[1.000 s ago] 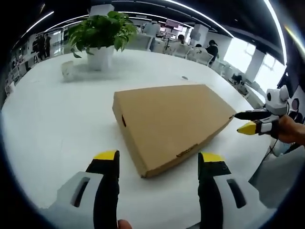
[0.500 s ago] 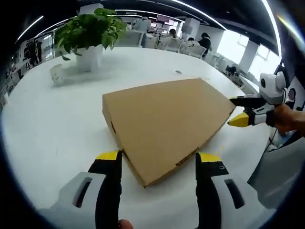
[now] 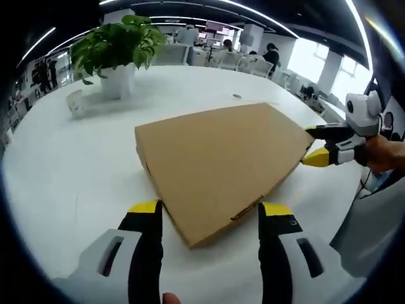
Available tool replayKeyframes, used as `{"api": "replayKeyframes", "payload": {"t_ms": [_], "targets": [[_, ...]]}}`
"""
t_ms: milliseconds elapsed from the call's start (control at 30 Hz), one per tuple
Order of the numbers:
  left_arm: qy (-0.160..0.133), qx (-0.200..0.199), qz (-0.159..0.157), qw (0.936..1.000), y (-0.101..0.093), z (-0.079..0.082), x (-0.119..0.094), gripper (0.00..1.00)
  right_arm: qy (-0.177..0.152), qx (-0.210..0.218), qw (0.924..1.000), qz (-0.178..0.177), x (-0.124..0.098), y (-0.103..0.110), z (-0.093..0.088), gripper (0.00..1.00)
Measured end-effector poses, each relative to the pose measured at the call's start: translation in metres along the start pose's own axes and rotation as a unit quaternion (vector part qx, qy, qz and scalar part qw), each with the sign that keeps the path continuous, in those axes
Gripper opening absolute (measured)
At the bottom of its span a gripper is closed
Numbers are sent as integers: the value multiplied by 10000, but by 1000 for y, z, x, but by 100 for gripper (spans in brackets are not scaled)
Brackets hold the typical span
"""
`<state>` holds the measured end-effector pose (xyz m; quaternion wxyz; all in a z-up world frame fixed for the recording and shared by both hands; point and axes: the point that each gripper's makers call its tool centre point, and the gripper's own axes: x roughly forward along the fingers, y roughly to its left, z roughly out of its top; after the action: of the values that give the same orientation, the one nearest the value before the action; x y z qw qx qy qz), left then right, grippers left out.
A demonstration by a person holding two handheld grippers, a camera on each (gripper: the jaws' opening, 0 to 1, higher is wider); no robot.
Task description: Operate the shoe box by opening the lid, removing the specified soft item, and placing it in the target area until the item is outside and the box remains undamaged.
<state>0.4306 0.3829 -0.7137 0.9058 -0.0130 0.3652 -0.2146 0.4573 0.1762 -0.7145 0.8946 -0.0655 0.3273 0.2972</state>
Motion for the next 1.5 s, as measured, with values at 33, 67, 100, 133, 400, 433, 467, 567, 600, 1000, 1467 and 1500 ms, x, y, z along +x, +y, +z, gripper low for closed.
{"api": "replayKeyframes", "payload": {"t_ms": [33, 67, 100, 133, 400, 433, 467, 567, 600, 1000, 1467, 1500], "targets": [[-5, -1, 2, 10000, 0, 0, 0, 59, -2, 5, 10000, -3, 0, 0, 0, 64], [-15, -4, 7, 10000, 0, 0, 0, 58, -3, 7, 10000, -5, 0, 0, 0, 64], [-25, -11, 13, 10000, 0, 0, 0, 58, 1, 10, 10000, -5, 0, 1, 0, 64], [-37, -17, 19, 10000, 0, -1, 0, 58, 11, 16, 10000, -6, -1, 1, -1, 64], [-32, -8, 13, 10000, -1, -7, -6, 58, 7, 13, 10000, 11, -7, 7, -5, 62], [-34, -7, 13, 10000, -2, -8, -8, 58, 9, 11, 10000, 19, -7, 8, -5, 62], [-37, -3, 10, 10000, -2, -9, -9, 58, 17, 8, 10000, 28, -9, 10, -7, 61], [-42, 27, 0, 10000, -3, -10, -11, 58, 18, 8, 10000, 45, -12, 11, -9, 61], [-42, 36, -4, 10000, -3, -11, -11, 58, 12, 13, 10000, 56, -14, 13, -10, 61], [-13, 69, -39, 10000, -8, -25, -25, 57, -38, 52, 9999, 93, -24, 25, -19, 59], [1, 114, -78, 9999, -11, -37, -38, 56, -63, 70, 9999, 129, -34, 37, -29, 59], [1, 112, -73, 9999, -12, -37, -38, 56, -66, 75, 9999, 124, -34, 37, -28, 59]]}}
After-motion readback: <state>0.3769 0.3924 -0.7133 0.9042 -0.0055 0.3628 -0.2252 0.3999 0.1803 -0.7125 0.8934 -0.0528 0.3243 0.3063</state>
